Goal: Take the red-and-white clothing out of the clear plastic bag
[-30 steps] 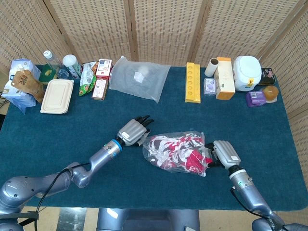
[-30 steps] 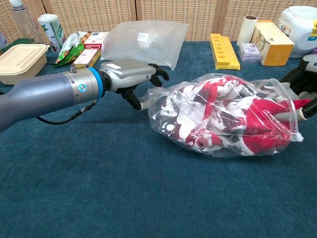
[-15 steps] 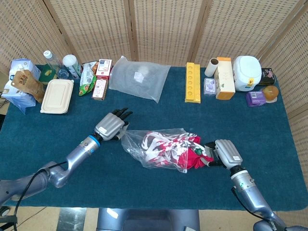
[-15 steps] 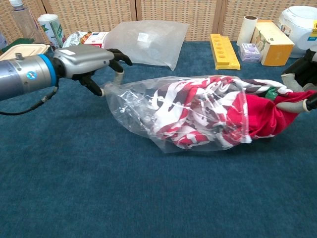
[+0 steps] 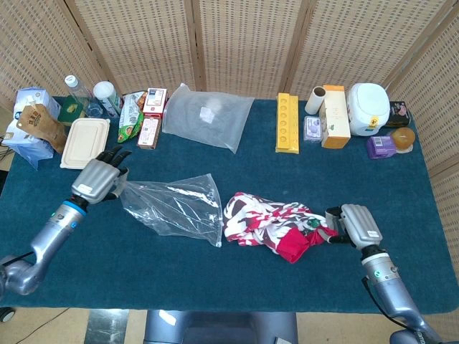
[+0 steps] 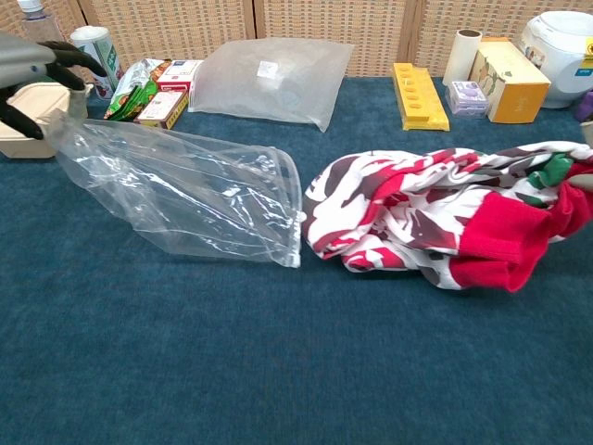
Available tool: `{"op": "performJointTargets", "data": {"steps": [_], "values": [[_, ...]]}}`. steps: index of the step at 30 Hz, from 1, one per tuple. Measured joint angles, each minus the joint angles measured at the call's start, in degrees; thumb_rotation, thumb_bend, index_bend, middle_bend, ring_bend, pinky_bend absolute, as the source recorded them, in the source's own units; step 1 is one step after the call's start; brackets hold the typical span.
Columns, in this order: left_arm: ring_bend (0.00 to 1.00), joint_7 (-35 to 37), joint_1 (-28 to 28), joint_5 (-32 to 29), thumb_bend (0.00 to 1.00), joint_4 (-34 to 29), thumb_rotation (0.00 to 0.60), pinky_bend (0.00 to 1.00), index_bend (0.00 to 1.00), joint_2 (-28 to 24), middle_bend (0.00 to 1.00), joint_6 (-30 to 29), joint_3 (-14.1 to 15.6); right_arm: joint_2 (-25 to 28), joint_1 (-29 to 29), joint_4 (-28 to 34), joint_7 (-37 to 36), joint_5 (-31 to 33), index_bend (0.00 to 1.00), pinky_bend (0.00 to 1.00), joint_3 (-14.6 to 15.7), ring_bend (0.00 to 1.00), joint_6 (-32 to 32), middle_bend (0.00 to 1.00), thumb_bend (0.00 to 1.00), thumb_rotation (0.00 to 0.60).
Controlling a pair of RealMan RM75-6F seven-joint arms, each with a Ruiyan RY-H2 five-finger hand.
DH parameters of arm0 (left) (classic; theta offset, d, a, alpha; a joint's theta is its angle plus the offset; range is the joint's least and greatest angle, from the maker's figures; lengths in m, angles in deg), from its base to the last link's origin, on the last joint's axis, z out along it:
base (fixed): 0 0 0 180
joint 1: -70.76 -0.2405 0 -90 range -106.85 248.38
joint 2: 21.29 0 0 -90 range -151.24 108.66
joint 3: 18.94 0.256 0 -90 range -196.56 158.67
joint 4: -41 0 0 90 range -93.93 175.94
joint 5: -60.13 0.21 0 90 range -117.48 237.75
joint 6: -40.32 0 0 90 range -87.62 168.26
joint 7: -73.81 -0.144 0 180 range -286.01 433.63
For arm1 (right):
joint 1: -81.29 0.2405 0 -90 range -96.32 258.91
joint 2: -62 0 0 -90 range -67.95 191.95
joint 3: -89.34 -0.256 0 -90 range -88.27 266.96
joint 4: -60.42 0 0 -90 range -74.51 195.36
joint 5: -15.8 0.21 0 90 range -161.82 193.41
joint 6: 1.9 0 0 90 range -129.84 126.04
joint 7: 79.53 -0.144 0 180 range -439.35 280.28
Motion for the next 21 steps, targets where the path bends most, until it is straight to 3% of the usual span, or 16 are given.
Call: {"op": "performJointTargets", "data": {"steps": [7, 10, 13, 15, 16, 18, 21], "values": [[0.04, -0.3, -2.7, -1.3, 0.52, -0.7, 0.6, 0.18, 0.6, -2.1, 0.12, -0.7, 0.2, 1.8, -1.7, -0.4, -1.6, 0.0, 0.78, 0.85, 0.2, 0.88, -1.4, 0.77, 0.38, 0.6], [0.04, -0.3, -2.7, -1.3, 0.39, -0.7, 0.6, 0.18, 0.59, -1.0, 0.12, -0.1, 0.0, 2.1, -2.0, -0.6, -2.1, -0.8, 0.74, 0.83, 0.5, 0.85, -1.5, 0.74, 0.37, 0.6], [0.02, -0.5, -2.4, -1.6, 0.15, -1.4, 0.599, 0.15, 0.34, -0.2, 0.11, 1.3, -0.3, 2.2, -2.0, -1.0, -2.2, -2.2, 0.54, 0.71, 1.0, 0.69, -1.2, 0.57, 0.32, 0.6], [0.0, -0.6, -2.0, -2.2, 0.06, -2.8, 0.574, 0.11, 0.08, -0.4, 0.06, 3.0, -0.4, 2.5, -1.9, -1.1, -2.4, -3.3, 0.36, 0.55, 1.5, 0.53, -0.5, 0.39, 0.22, 0.582], [0.0, -0.6, -1.7, -2.8, 0.05, -4.2, 0.558, 0.1, 0.04, -0.8, 0.04, 4.4, -0.5, 2.6, -1.8, -1.1, -2.6, -3.7, 0.32, 0.5, 1.6, 0.48, -0.2, 0.35, 0.19, 0.568], [0.0, -0.7, -1.1, -3.7, 0.02, -6.8, 0.425, 0.08, 0.0, -1.6, 0.03, 6.3, -0.8, 2.9, -1.7, -0.9, -3.2, -4.6, 0.21, 0.4, 1.9, 0.38, 0.0, 0.26, 0.13, 0.525], [0.0, -1.1, -0.4, -5.3, 0.01, -11.4, 0.282, 0.07, 0.0, -3.1, 0.03, 8.6, -1.2, 3.3, -1.8, -0.6, -4.0, -5.3, 0.15, 0.34, 2.1, 0.33, 0.1, 0.22, 0.1, 0.469]]}}
